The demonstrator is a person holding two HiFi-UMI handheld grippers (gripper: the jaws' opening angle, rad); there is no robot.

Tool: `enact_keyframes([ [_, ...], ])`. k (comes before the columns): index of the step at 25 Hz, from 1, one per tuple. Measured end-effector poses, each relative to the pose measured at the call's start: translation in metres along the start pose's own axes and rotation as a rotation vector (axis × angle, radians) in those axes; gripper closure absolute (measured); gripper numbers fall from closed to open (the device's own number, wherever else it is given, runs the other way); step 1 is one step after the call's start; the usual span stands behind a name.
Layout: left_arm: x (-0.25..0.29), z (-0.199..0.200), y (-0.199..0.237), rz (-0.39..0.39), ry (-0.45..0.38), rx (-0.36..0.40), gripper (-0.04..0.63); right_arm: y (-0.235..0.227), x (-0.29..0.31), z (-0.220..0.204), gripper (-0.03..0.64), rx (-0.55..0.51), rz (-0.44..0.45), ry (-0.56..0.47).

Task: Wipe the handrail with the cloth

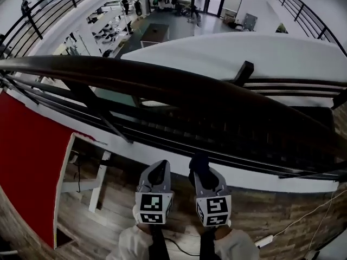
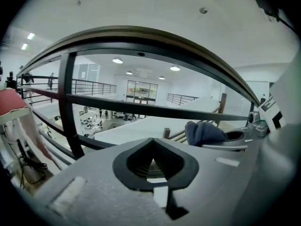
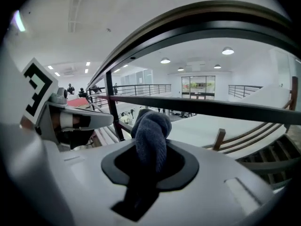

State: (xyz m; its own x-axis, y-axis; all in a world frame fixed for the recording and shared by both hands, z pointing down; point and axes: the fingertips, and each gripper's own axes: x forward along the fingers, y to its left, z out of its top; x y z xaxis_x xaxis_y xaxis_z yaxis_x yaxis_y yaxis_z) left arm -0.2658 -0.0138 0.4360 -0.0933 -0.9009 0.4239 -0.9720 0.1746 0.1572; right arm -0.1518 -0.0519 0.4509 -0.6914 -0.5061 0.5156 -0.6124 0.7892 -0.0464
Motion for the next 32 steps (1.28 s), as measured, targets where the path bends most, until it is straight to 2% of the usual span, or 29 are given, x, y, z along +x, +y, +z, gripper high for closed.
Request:
enact_keyframes([
  [3, -0.019, -0.004, 0.064, 0.08, -0.016, -0.036, 0.592, 0.056, 0.039, 0.008, 0.528, -0.039, 0.088, 0.023],
  [6, -0.035, -0.013, 0.126, 0.128, -0.026, -0.061, 0.592, 0.109, 0.077, 0.011, 0.528, -0.069, 0.138, 0.045],
  [15, -0.044, -0.046, 0.257, 0.153, -0.029, -0.082, 0.592, 0.211, 0.188, 0.029, 0.528, -0.08, 0.167, 0.058],
  [18, -0.035, -0.048, 0.276, 0.139, -0.036, -0.078, 0.592, 0.223, 0.221, 0.042, 0.526, -0.067, 0.152, 0.04],
  [26, -0.009, -0.05, 0.285, 0.094, -0.05, -0.078, 0.592, 0.231, 0.287, 0.061, 0.526, -0.043, 0.127, 0.024],
  [32, 0.004, -0.042, 0.287, 0.079, -0.073, -0.077, 0.592, 0.232, 0.306, 0.072, 0.526, -0.046, 0.105, 0.007],
])
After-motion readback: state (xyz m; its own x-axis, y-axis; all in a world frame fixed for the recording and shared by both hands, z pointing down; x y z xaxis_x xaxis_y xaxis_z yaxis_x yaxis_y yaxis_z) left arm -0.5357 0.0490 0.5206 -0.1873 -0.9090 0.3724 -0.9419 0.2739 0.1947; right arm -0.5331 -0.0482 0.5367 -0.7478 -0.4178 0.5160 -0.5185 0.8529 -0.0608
